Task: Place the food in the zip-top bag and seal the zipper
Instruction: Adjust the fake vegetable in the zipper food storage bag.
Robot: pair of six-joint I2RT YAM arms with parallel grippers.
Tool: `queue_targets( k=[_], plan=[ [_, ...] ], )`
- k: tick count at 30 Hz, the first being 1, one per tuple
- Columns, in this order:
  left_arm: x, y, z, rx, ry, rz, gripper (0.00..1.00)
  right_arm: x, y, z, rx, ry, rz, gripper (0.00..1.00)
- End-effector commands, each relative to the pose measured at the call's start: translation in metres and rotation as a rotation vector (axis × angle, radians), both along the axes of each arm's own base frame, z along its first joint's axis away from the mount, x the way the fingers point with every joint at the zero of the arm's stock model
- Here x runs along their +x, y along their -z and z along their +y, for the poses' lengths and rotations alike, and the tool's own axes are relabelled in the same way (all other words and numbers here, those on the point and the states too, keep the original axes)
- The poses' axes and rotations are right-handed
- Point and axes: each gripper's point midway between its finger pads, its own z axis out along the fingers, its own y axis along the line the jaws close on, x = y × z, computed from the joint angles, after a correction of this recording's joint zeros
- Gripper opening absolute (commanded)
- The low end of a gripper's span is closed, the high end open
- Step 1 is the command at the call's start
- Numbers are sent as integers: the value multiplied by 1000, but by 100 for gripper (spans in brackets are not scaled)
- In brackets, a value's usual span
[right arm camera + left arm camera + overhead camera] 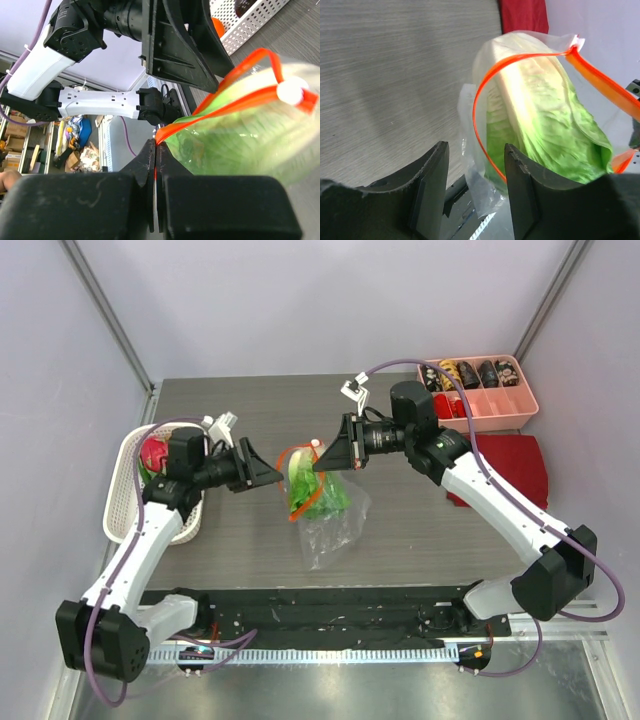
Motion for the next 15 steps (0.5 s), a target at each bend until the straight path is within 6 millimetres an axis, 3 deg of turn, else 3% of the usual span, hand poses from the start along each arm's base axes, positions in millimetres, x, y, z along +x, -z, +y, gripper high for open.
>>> queue_targets(
  k=[1, 4, 7, 8, 10, 11, 13, 15],
  plan=[
    [7, -7, -13, 4, 26, -44, 52, -10, -30, -5, 64, -25, -106, 1],
    [2, -5, -23, 35, 68, -50, 46, -9, -29, -4, 61, -21, -107, 1],
    [-4, 0, -22, 94, 89, -41, 26, -4, -25, -6, 38, 4, -132, 1],
    [-11, 5, -19, 118, 100, -13, 13, -1, -22, -7, 20, 24, -137, 1],
    [-13, -7, -18, 147, 133, -68, 0, 4, -3, -13, -57, 73, -127, 1],
    [-18, -11, -21, 159, 161, -83, 0, 14, 9, -18, -109, 120, -157, 1],
    [-28, -29, -27, 176, 208, -115, 0, 9, 39, -27, -193, 128, -104, 1],
    [-43, -49, -36, 201, 284, -156, 0, 3, 47, -31, -213, 116, -104, 1]
  ],
)
